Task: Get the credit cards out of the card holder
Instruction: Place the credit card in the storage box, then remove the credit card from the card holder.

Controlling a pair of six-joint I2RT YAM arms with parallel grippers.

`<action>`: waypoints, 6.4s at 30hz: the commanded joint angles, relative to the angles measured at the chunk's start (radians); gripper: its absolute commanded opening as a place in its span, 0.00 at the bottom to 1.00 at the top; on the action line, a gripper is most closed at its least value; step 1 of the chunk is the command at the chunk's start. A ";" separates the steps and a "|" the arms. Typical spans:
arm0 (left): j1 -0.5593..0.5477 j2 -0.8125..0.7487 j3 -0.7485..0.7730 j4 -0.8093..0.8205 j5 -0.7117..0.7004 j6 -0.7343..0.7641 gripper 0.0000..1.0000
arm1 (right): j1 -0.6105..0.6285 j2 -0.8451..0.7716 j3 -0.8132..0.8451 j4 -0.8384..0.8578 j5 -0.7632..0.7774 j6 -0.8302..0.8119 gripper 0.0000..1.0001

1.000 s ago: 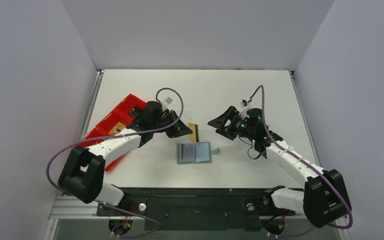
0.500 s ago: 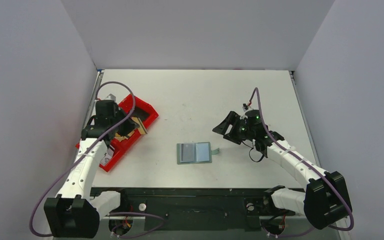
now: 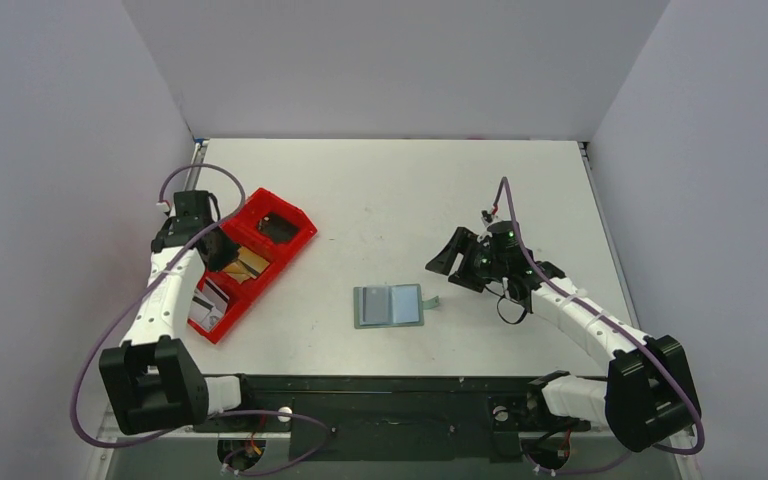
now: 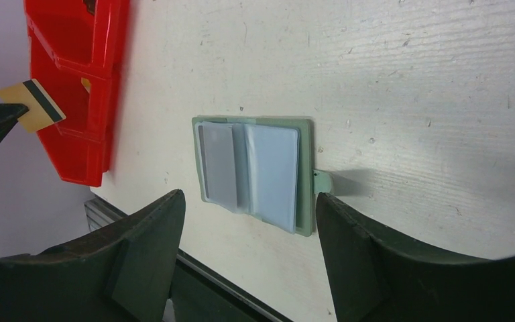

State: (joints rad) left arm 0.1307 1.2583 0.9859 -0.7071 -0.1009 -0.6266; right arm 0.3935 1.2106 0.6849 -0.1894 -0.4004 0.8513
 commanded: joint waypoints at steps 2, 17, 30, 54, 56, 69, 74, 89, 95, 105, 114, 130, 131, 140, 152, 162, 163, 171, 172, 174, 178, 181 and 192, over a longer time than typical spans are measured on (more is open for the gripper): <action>0.018 0.110 0.116 0.048 -0.083 0.024 0.00 | 0.003 -0.004 0.044 0.009 0.001 -0.023 0.67; 0.009 0.288 0.150 0.056 -0.148 0.028 0.05 | 0.004 0.000 0.036 -0.001 -0.001 -0.027 0.67; -0.015 0.230 0.150 0.128 0.008 0.067 0.42 | 0.037 -0.004 0.044 -0.027 0.054 -0.039 0.67; -0.326 0.031 0.056 0.171 0.270 0.029 0.46 | 0.464 0.259 0.298 -0.168 0.509 -0.021 0.63; -0.357 0.024 0.032 0.184 0.305 0.020 0.46 | 0.491 0.312 0.328 -0.170 0.531 -0.011 0.63; -0.489 0.020 -0.078 0.295 0.383 -0.046 0.46 | 0.566 0.550 0.448 -0.183 0.583 0.024 0.62; -0.493 0.024 -0.102 0.312 0.386 -0.055 0.46 | 0.571 0.582 0.456 -0.185 0.584 0.033 0.59; -0.557 0.060 -0.142 0.345 0.386 -0.074 0.46 | 0.564 0.614 0.392 -0.150 0.566 0.043 0.14; -0.615 0.098 -0.152 0.376 0.384 -0.092 0.46 | 0.529 0.579 0.281 -0.042 0.507 0.053 0.00; -0.698 0.205 -0.138 0.434 0.391 -0.124 0.46 | 0.428 0.553 0.064 0.312 0.247 0.098 0.00; -0.722 0.272 -0.128 0.480 0.401 -0.132 0.46 | 0.385 0.560 -0.005 0.432 0.180 0.121 0.00; -0.723 0.370 -0.152 0.537 0.404 -0.114 0.46 | 0.336 0.592 -0.079 0.585 0.104 0.180 0.00; -0.723 0.375 -0.153 0.542 0.407 -0.117 0.46 | 0.333 0.600 -0.084 0.594 0.101 0.187 0.00; -0.732 0.398 -0.156 0.582 0.429 -0.142 0.34 | 0.327 0.600 -0.080 0.604 0.086 0.198 0.00; -0.733 0.392 -0.143 0.531 0.359 -0.126 0.00 | 0.316 0.513 -0.043 0.542 0.081 0.191 0.00; -0.744 0.368 -0.134 0.528 0.366 -0.129 0.00 | 0.308 0.314 0.025 0.373 0.140 0.166 0.43; -0.749 0.367 -0.128 0.529 0.367 -0.130 0.00 | 0.305 0.285 0.031 0.332 0.150 0.155 0.45; -0.791 0.374 -0.087 0.548 0.386 -0.150 0.00 | 0.285 0.153 0.066 0.153 0.245 0.095 0.46; -0.795 0.378 -0.079 0.551 0.387 -0.152 0.02 | 0.284 0.146 0.067 0.132 0.258 0.087 0.46; -0.807 0.379 -0.072 0.562 0.390 -0.160 0.06 | 0.283 0.125 0.068 0.108 0.275 0.078 0.46; -0.821 0.388 -0.050 0.570 0.396 -0.166 0.11 | 0.280 0.085 0.061 0.073 0.303 0.069 0.45; -0.833 0.409 -0.027 0.571 0.400 -0.165 0.15 | 0.277 0.059 0.051 0.048 0.334 0.064 0.45; -0.904 0.483 0.051 0.579 0.410 -0.171 0.38 | 0.254 -0.043 0.021 -0.039 0.392 0.047 0.45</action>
State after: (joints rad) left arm -0.7502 1.7168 0.9775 -0.1673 0.2932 -0.7979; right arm 0.6579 1.2171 0.7197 -0.2016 -0.0563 0.9195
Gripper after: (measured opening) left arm 0.355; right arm 0.448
